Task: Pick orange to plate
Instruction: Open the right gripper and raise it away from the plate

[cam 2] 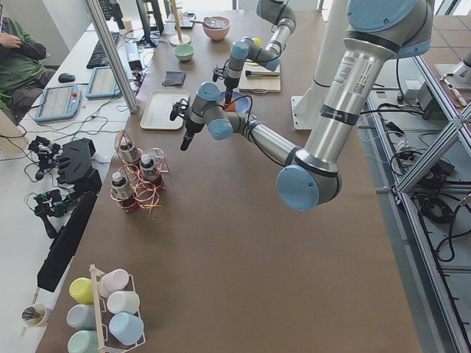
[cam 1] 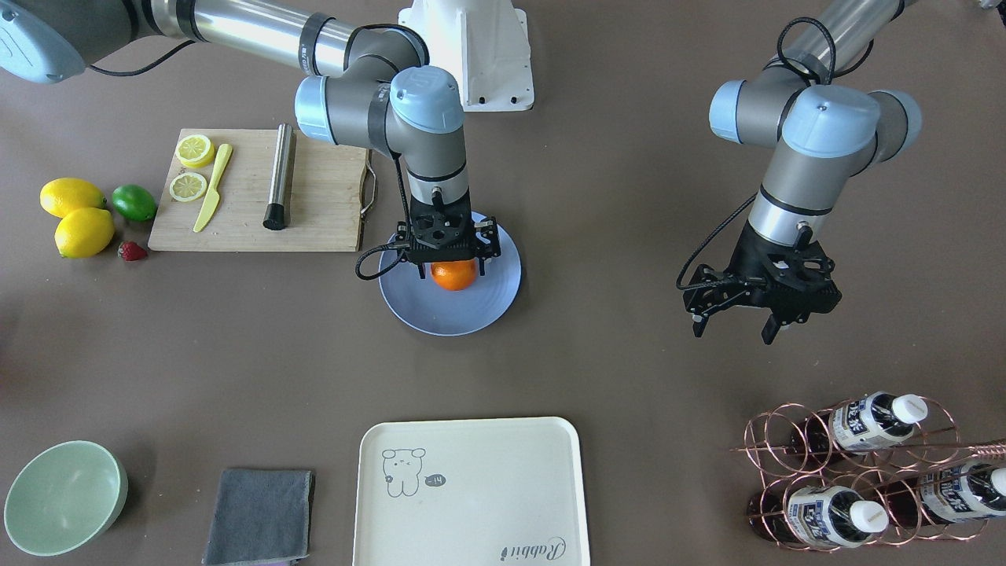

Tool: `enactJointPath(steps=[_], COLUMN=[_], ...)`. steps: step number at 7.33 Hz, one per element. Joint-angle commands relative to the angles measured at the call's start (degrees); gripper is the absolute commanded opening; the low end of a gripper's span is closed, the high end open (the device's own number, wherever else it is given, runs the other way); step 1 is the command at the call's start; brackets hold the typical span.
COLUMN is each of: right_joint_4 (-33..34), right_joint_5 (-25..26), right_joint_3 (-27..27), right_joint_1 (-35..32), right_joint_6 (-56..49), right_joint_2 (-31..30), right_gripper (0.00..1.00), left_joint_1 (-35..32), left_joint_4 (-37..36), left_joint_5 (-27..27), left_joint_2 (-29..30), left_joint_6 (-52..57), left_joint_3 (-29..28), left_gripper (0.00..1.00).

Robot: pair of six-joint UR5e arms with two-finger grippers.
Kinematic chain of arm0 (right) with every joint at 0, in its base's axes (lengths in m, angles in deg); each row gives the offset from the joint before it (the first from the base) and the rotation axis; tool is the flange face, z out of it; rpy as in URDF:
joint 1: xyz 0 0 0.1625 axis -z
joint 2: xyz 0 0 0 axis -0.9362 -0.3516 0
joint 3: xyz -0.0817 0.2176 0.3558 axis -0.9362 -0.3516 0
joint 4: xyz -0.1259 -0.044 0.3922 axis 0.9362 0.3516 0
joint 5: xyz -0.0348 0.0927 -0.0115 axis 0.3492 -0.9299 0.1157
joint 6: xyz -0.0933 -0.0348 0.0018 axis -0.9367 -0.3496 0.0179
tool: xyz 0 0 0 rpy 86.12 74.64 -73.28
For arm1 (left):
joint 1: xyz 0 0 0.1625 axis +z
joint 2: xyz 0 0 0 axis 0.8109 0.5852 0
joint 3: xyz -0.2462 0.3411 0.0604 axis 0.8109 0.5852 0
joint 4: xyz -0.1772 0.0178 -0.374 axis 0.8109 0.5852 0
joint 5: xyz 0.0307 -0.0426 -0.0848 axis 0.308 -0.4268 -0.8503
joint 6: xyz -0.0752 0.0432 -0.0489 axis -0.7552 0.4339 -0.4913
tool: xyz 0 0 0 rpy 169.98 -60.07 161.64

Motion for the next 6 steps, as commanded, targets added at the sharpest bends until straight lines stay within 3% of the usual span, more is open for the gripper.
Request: enactJointPath(steps=[1,2,3,5,6], right_joint_4=[0.92,1.72,5.38,9.36,9.46], right_joint_5=[-0.55,-3.69,-5.98,-12.56,-15.29], right_joint_3=[0.18,0.8,3.59,7.38,9.74], right_joint_1=[-2.13,-3.62,-5.72,-11.34,-14.59], right_joint_6=[0.57,0.22,-0.22,-2.14,-9.64], right_joint_2=[1.35,1.27,1.09,-0.74,-4.5], right_gripper=[1.0,1.0,1.0,1.0,1.0], left_joint_1=[-0.25,-1.55,-2.18,-9.26,-11.65], left_joint_4=[-0.07,0.46,3.25,7.74,7.84], left_joint_5=[0.0,-1.66,-1.85,-1.94,-1.94], left_joint_2=[0.09,-0.7,-5.93,-14.38,-16.5], left_joint_6=[0.09,0.35,4.71,20.42,21.18], left_joint_3=[0.14,1.36,4.94,5.77,5.68], left_gripper=[0.98,0.98,0.98,0.98,0.98])
